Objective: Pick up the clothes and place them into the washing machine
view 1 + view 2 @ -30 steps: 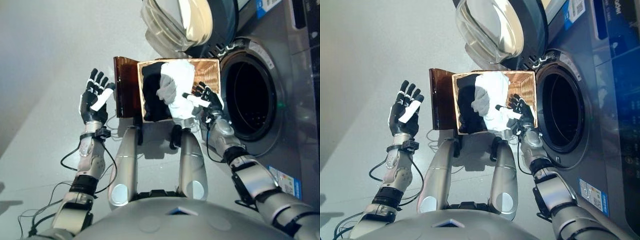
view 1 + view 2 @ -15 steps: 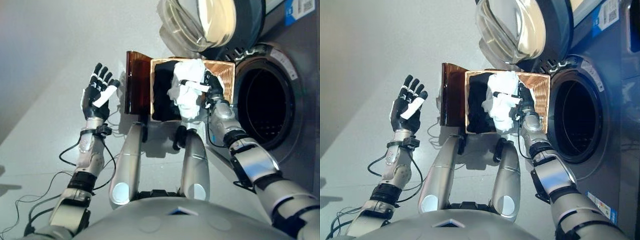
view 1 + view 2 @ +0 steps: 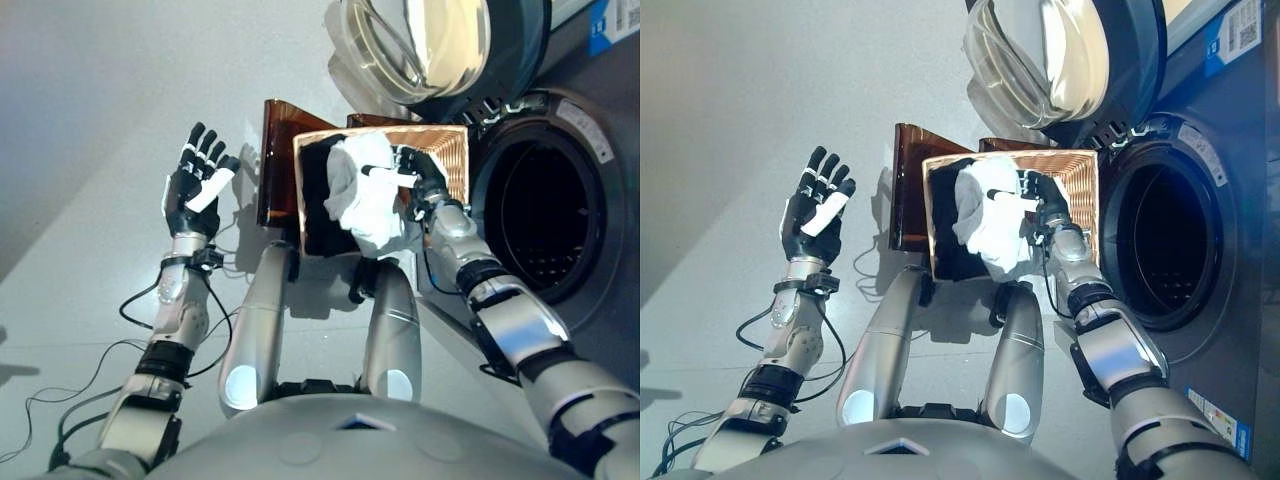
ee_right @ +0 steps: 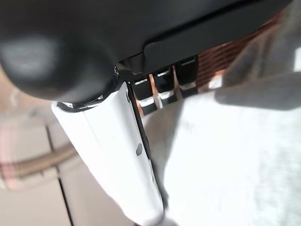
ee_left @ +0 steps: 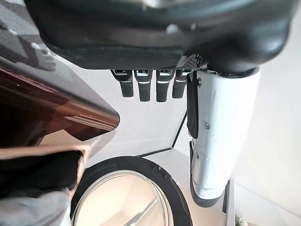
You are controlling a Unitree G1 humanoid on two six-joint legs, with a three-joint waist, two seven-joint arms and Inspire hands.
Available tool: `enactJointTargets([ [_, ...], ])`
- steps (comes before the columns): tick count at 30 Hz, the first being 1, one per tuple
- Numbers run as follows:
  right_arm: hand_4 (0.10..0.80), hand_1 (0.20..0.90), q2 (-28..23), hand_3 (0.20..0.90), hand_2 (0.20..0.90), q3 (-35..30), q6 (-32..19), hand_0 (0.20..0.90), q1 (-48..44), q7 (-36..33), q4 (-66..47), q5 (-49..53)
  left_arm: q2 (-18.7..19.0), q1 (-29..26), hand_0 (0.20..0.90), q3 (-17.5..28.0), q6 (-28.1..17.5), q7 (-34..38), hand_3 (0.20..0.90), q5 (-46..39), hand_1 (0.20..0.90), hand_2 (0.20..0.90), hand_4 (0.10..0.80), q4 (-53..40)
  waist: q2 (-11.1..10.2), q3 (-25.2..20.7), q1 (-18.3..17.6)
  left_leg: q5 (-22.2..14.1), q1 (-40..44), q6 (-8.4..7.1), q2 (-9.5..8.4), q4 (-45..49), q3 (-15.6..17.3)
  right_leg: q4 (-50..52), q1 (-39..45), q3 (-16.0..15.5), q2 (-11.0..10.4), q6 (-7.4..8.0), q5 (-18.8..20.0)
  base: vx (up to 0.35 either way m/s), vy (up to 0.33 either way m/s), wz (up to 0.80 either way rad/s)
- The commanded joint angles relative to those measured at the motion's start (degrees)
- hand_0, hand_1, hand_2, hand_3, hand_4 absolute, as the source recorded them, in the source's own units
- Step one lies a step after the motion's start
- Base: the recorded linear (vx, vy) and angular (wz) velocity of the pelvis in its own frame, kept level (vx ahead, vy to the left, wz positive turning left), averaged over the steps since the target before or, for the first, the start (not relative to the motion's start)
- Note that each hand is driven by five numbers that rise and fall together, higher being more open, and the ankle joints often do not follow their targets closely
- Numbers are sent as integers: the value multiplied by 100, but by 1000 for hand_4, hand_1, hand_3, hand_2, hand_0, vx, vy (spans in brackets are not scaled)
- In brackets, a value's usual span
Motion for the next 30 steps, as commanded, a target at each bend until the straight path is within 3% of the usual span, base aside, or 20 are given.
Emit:
enactJointTargets([
  [1,300,200,-89,200,200,136,-137,200,-8,129,11,-324,122,41,900,216,-375,-230,900,44,900,900,800,-467,111,-274,9,-905,282,27,-6,470,219,-489,-219,315,135,-207,892,-22,-4,-4],
  [12,300,200,-172,200,200,-275,-144,200,22,-243,203,-438,145,145,900,292,-370,-204,900,100,900,900,800,-520,134,-348,-69,-920,256,48,36,500,285,-464,-301,384,201,-233,909,-17,-4,-5],
  [23,300,200,5,200,200,-1301,-436,200,-153,-734,286,695,194,205,900,305,-426,-125,900,84,900,900,800,-457,182,-485,-124,-865,350,73,71,262,350,-640,-277,400,240,-206,1013,0,-6,-3],
  [30,300,200,-125,200,200,-1197,-479,200,-620,-994,286,397,245,205,900,188,-433,-132,900,129,900,900,800,-506,204,-552,-80,-773,290,68,71,155,381,-709,-342,423,236,-206,1073,-13,-6,-3],
])
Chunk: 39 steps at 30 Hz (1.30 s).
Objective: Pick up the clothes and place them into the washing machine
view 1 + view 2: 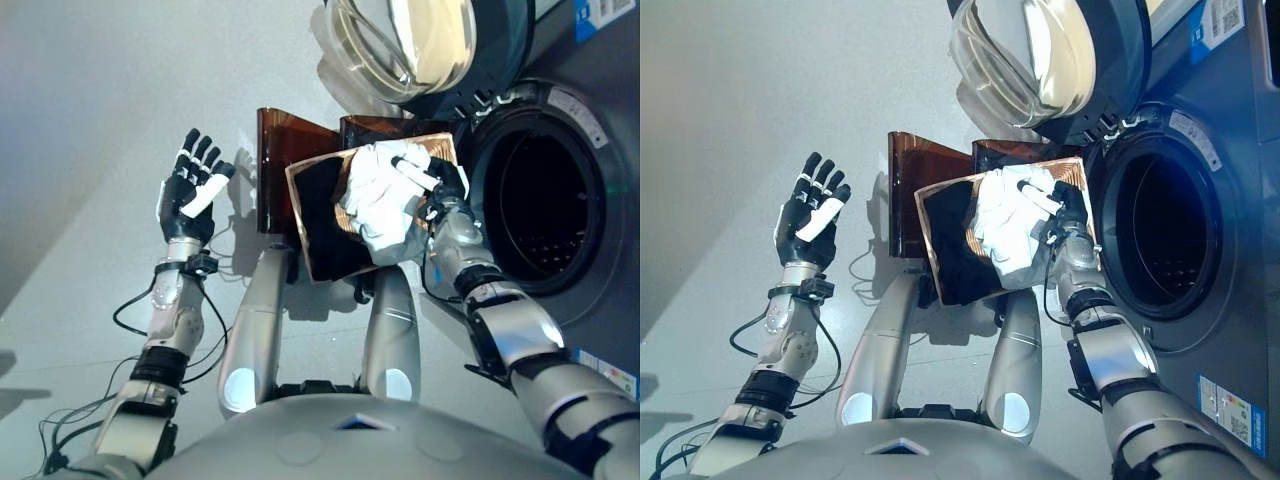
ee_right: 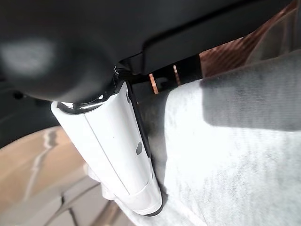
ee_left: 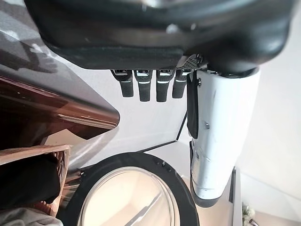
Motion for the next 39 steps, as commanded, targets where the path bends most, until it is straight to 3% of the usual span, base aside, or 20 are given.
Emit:
enactJointTargets([
  [1,300,200,-342,200,200,125,-564,200,-689,-166,48,-62,147,24,900,74,-442,-90,900,119,900,900,800,-500,191,-469,90,-610,286,-126,41,15,74,-681,-242,87,207,-317,1028,-13,-19,-4],
  [6,300,200,-388,200,200,48,-628,200,-938,-118,-35,314,202,84,900,100,-455,-115,900,95,900,900,800,-531,215,-483,141,-508,303,-131,46,-160,99,-783,-273,111,209,-294,1118,-4,-7,-1],
  [14,300,200,-112,200,200,-393,-859,200,-309,247,-562,1348,81,30,900,166,-475,-153,900,-10,900,900,800,-318,226,-493,7,-243,886,-175,112,-998,110,-1466,219,89,248,-199,1334,31,-14,-5],
  [19,300,200,-190,200,200,-497,-953,200,-50,181,-752,1250,45,-41,900,207,-552,-207,900,-34,900,900,800,-219,227,-576,-54,218,1617,-240,124,-2157,154,-2533,856,43,247,-41,1739,76,-9,-19],
  [24,300,200,-207,200,200,-533,-1005,200,-27,238,-962,1433,8,-90,900,167,-567,-241,900,-65,900,900,800,-209,224,-646,-89,433,1990,-310,152,-2687,145,-3022,1181,3,239,24,1930,80,-11,-14],
  [28,300,200,-290,200,200,-433,-1021,200,152,253,-1281,1263,-53,-131,900,165,-562,-273,900,-32,900,900,800,-86,154,-804,-172,843,2433,-418,207,-3346,189,-3793,1647,-73,243,54,2370,46,-33,-11],
  [39,300,200,52,200,200,-951,-1346,200,1769,418,-2940,1429,-334,-53,900,428,-546,-65,900,269,900,900,800,425,40,-1065,-458,1227,3452,-602,384,-4427,77,-4589,2555,-200,326,143,2566,106,-27,-2],
])
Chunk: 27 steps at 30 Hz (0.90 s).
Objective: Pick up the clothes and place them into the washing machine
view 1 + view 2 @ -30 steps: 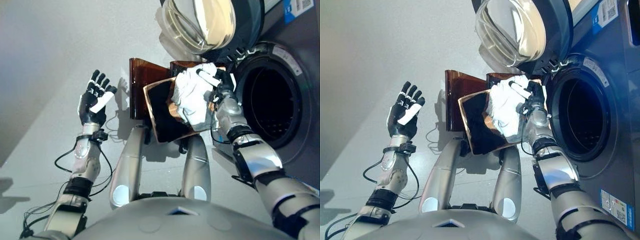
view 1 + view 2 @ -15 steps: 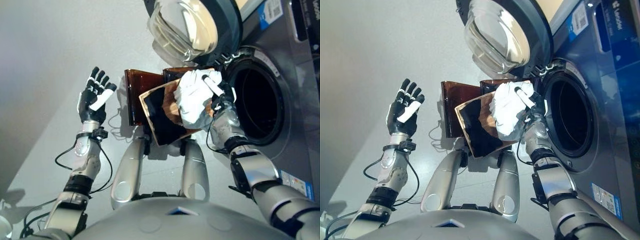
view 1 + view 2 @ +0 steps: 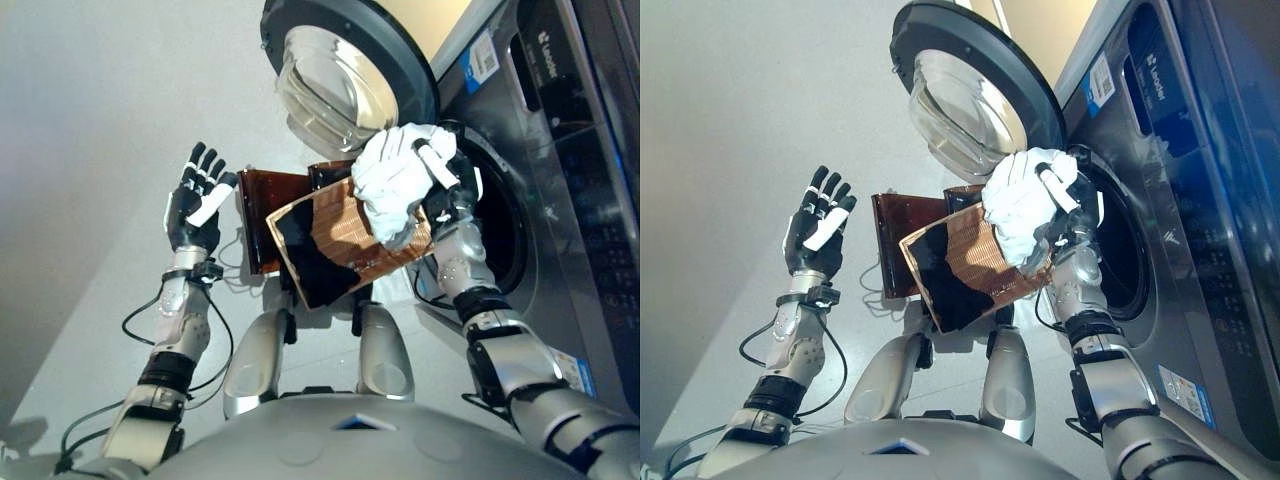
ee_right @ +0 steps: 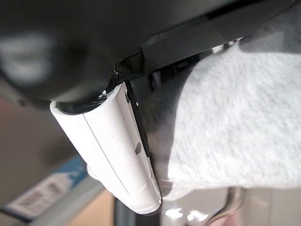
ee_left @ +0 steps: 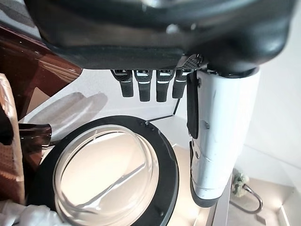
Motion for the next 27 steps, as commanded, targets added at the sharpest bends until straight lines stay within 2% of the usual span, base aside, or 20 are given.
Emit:
enactJointTargets([
  [1,300,200,-41,200,200,-246,-951,200,162,277,-608,146,100,-156,900,302,-525,65,900,275,900,900,800,-31,-118,-548,-163,-416,383,-488,138,66,-134,-807,90,-18,-72,-83,986,82,-10,10],
  [6,300,200,168,200,200,-376,-927,200,640,380,-706,292,47,-109,900,372,-524,78,900,282,900,900,800,-82,-118,-483,-241,-450,462,-478,153,97,-136,-768,124,16,-50,-85,928,35,2,0],
  [14,300,200,1004,200,200,-702,-998,200,1089,1004,-447,2009,-55,-24,900,390,-567,114,900,106,900,900,800,-171,-32,-412,-354,-491,381,-469,140,177,-59,-699,4,94,-18,-78,875,-2,14,-7],
  [17,300,200,1100,200,200,-633,-949,200,1146,975,-210,2114,-82,13,900,393,-554,121,900,79,900,900,800,-212,-3,-366,-382,-558,288,-454,106,328,-42,-571,-104,158,-22,-98,848,-21,20,-9],
  [27,300,200,1468,200,200,-1107,-1013,200,481,1101,666,3640,-182,-13,900,231,-562,118,900,-161,900,900,800,-230,144,-266,-328,-825,-12,-408,52,821,77,-349,-348,273,-59,-93,795,-11,15,-6],
])
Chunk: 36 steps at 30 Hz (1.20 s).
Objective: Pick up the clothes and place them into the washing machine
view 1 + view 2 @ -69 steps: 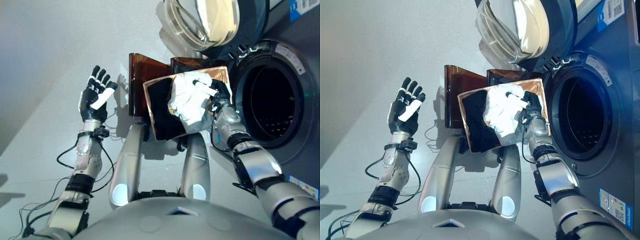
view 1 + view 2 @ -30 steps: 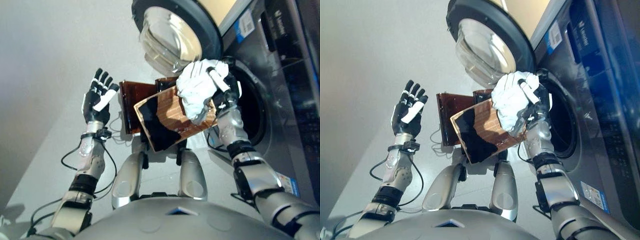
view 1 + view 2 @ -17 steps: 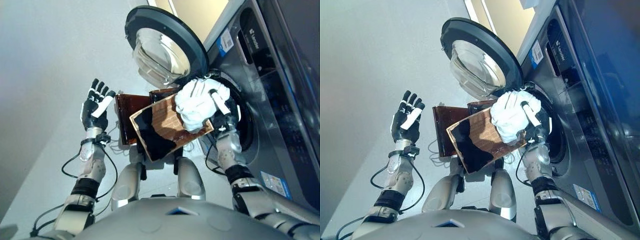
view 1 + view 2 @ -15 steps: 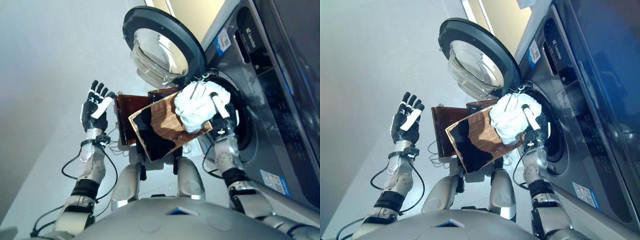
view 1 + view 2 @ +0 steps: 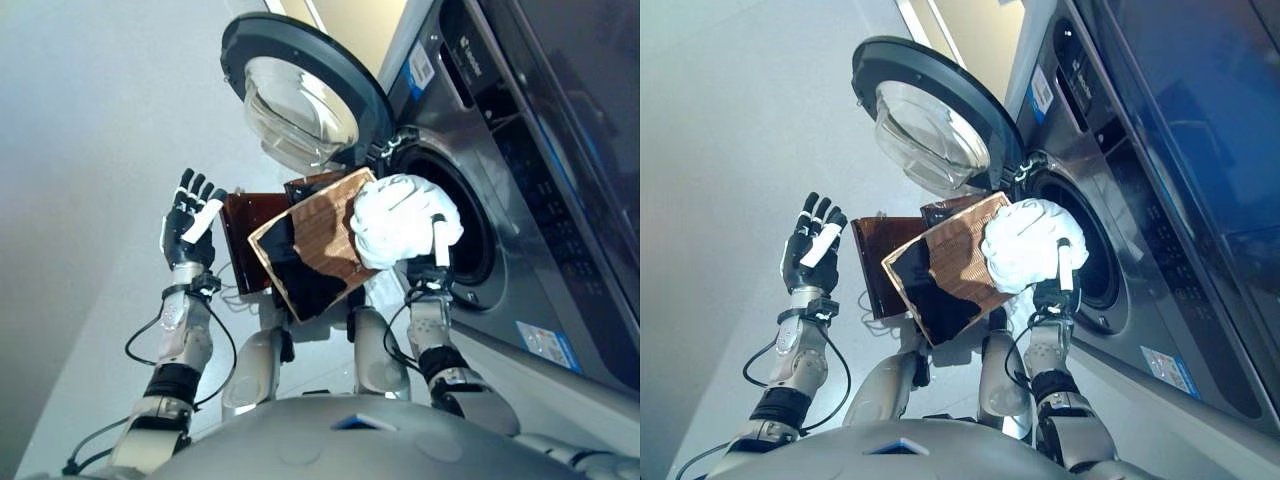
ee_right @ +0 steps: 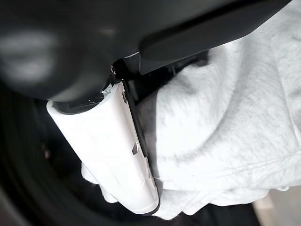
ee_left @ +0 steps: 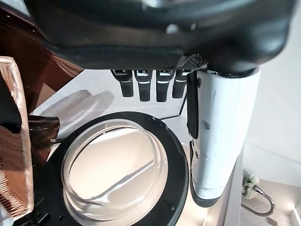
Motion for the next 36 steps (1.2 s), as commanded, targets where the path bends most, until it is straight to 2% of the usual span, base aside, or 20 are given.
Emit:
enactJointTargets([
  [1,300,200,43,200,200,-260,-639,200,-336,219,-226,620,-7,-273,900,-19,-581,-68,900,-135,900,900,800,-371,121,-12,98,-897,-151,-321,10,992,-140,-642,-106,45,-103,-52,919,-35,10,-3],
  [5,300,200,25,200,200,-423,-862,200,-672,-5,-171,762,0,-315,900,-189,-629,-47,900,-172,900,900,800,-577,195,90,126,-993,-413,-286,-26,1251,-140,-488,-297,60,-112,-77,856,-53,4,-7],
  [11,300,200,-232,200,200,-772,-1210,200,-1582,-495,182,765,66,-298,900,-497,-615,-81,900,-203,900,900,800,-925,358,245,234,-1357,-1047,-214,-52,2095,-90,219,-840,187,-136,-157,589,-55,9,6],
  [12,300,200,-433,200,200,-859,-1296,200,-1894,-671,318,695,177,-302,900,-566,-605,-96,900,-164,900,900,800,-1076,403,265,284,-1691,-1231,-223,-50,2537,-148,718,-1047,264,-108,-180,279,-87,0,-3],
  [13,300,200,-447,200,200,-874,-1292,200,-1919,-682,330,684,176,-310,900,-573,-603,-92,900,-163,900,900,800,-1089,395,300,281,-1589,-1337,-201,-39,2600,-86,747,-1139,244,-121,-213,383,-39,1,0],
  [14,300,200,-564,200,200,-944,-1367,200,-2212,-792,373,691,270,-313,900,-646,-606,-96,900,-126,900,900,800,-1289,410,339,331,-1995,-1556,-182,-45,3219,-130,1376,-1382,346,-65,-263,55,-76,-6,10],
  [18,300,200,-701,200,200,-975,-1350,200,-2427,-872,591,627,359,-335,900,-659,-583,-34,900,-94,900,900,800,-1379,370,380,387,-2395,-2151,-180,22,4207,-121,2323,-1942,373,-67,-387,-345,-59,-28,10],
  [25,300,200,-960,200,200,-1242,-1469,200,-2612,-989,772,740,396,-229,900,-622,-564,-48,900,-193,900,900,800,-1430,373,266,422,-2450,-2620,-172,-35,4405,-132,2545,-2388,330,-93,-417,-421,-31,-19,7],
  [31,300,200,-1541,200,200,-1462,-1641,200,-3314,-1303,1065,763,632,-203,900,-635,-595,6,900,-135,900,900,800,-1688,414,166,529,-2492,-3180,-138,-125,4765,-157,2932,-2975,447,-65,-497,-511,-48,12,9],
  [32,300,200,-1764,200,200,-1468,-1671,200,-3552,-1406,1155,727,692,-173,900,-649,-580,18,900,-113,900,900,800,-1725,415,150,569,-2522,-3299,-134,-129,4879,-143,3047,-3105,488,-100,-527,-549,-22,16,9],
  [36,300,200,-2234,200,200,-1336,-1683,200,-4036,-1595,1185,544,777,-161,900,-657,-592,39,900,-99,900,900,800,-1777,434,110,628,-2503,-3443,-111,-154,4828,-82,3096,-3335,558,-140,-511,-514,-34,46,-1],
])
